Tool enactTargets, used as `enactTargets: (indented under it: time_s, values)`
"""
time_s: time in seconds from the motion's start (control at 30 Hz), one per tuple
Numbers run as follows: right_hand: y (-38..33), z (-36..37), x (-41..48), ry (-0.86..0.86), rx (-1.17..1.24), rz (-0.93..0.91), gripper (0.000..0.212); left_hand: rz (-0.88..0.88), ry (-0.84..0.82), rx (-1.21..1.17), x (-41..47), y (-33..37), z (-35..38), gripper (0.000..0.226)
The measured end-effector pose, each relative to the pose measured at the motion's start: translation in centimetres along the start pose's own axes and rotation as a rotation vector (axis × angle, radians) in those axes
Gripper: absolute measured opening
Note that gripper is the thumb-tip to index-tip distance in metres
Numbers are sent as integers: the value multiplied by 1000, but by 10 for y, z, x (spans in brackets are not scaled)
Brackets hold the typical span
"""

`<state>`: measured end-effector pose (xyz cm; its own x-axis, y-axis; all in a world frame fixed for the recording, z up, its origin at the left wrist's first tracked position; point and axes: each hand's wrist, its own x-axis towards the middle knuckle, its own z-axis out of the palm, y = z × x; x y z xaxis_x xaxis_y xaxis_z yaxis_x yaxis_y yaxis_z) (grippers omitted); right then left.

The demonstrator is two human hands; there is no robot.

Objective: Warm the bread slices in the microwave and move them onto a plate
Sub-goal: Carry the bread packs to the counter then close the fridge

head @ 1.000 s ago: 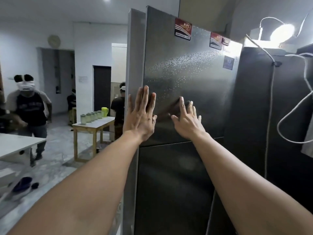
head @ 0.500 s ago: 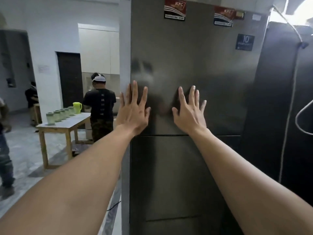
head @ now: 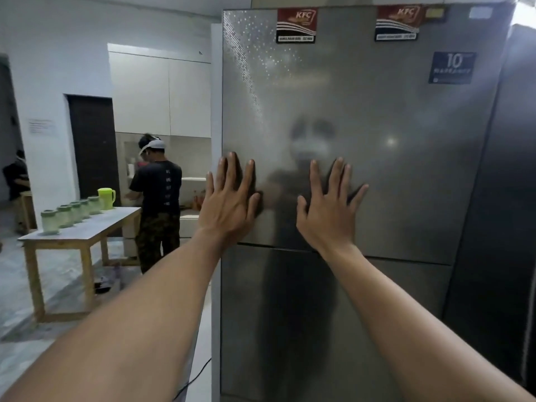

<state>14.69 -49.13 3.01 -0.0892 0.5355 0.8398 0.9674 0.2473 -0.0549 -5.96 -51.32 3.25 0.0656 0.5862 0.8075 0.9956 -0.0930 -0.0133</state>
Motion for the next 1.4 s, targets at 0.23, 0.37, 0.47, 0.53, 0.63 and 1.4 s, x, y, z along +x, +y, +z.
enactTargets:
  time_s: [0.23, 0.37, 0.47, 0.53, 0.63, 1.4]
  values:
    - [-13, 35, 21, 57, -35, 96, 77, 42, 11, -77, 29, -19, 49, 66]
    - [-16, 58, 34, 103, -76, 133, 79, 77, 34, -125, 53, -31, 79, 66]
    - [-13, 72, 43, 142, -113, 163, 80, 118, 72, -159, 70, -35, 100, 66]
    - [-13, 85, 48, 162, -151, 182, 81, 137, 78, -186, 84, -41, 119, 67]
    - [-10, 103, 59, 197, -220, 220, 82, 184, 98, -246, 107, -44, 149, 70]
    - [85, 175, 116, 130, -812, 325, 78, 504, 33, -659, 242, 42, 326, 71]
